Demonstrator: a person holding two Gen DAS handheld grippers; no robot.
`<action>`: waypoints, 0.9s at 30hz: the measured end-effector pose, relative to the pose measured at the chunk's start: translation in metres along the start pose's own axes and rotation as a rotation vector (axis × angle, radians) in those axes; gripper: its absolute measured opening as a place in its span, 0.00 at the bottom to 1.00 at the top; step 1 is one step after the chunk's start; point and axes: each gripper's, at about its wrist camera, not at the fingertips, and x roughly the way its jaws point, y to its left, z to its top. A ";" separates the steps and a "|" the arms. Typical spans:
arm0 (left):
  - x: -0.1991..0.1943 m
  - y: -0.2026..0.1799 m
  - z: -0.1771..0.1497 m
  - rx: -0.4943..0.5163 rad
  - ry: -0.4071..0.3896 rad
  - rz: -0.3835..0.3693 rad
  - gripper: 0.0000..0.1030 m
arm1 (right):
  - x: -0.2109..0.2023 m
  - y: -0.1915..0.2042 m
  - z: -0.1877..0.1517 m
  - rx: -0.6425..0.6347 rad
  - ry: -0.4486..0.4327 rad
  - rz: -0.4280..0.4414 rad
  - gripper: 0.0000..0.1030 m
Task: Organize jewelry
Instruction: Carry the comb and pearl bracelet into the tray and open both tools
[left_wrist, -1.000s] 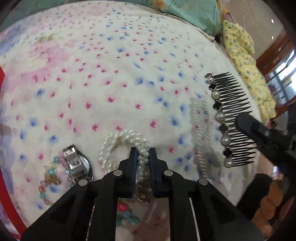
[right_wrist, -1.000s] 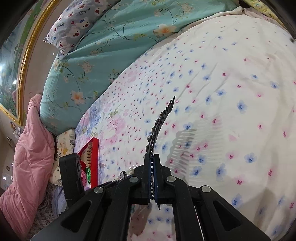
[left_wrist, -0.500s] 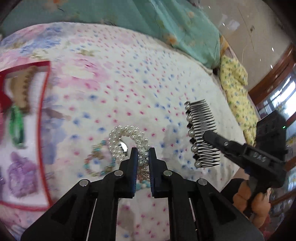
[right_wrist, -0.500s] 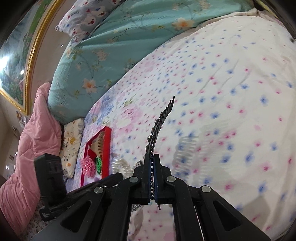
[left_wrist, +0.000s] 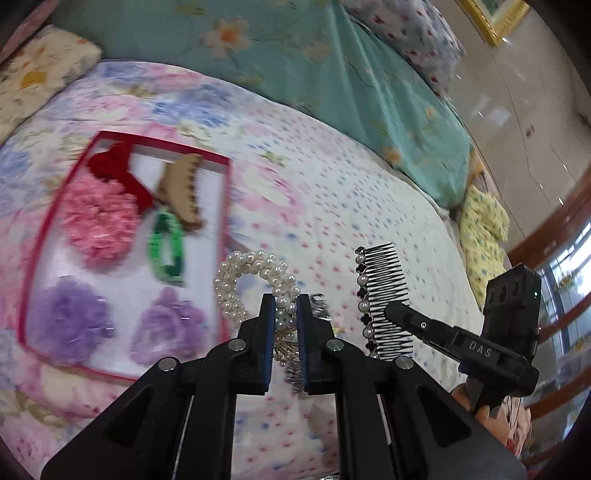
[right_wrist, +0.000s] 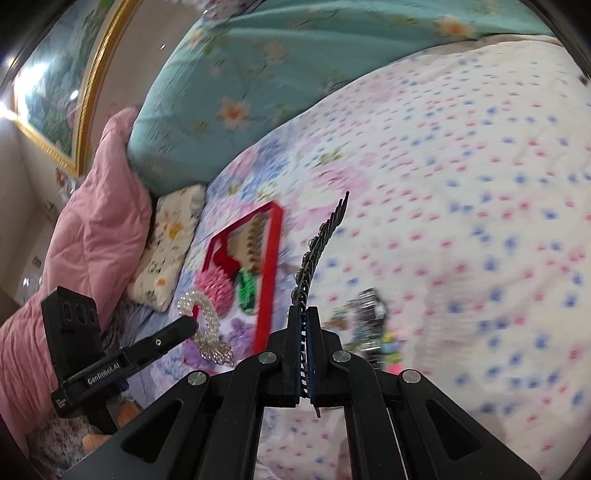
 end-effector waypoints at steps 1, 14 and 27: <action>-0.003 0.005 0.000 -0.007 -0.006 0.005 0.09 | 0.006 0.006 -0.001 -0.009 0.009 0.007 0.01; -0.029 0.058 0.008 -0.088 -0.065 0.072 0.09 | 0.064 0.061 -0.002 -0.079 0.083 0.061 0.02; -0.019 0.112 0.023 -0.124 -0.080 0.183 0.09 | 0.121 0.081 0.002 -0.105 0.137 0.018 0.01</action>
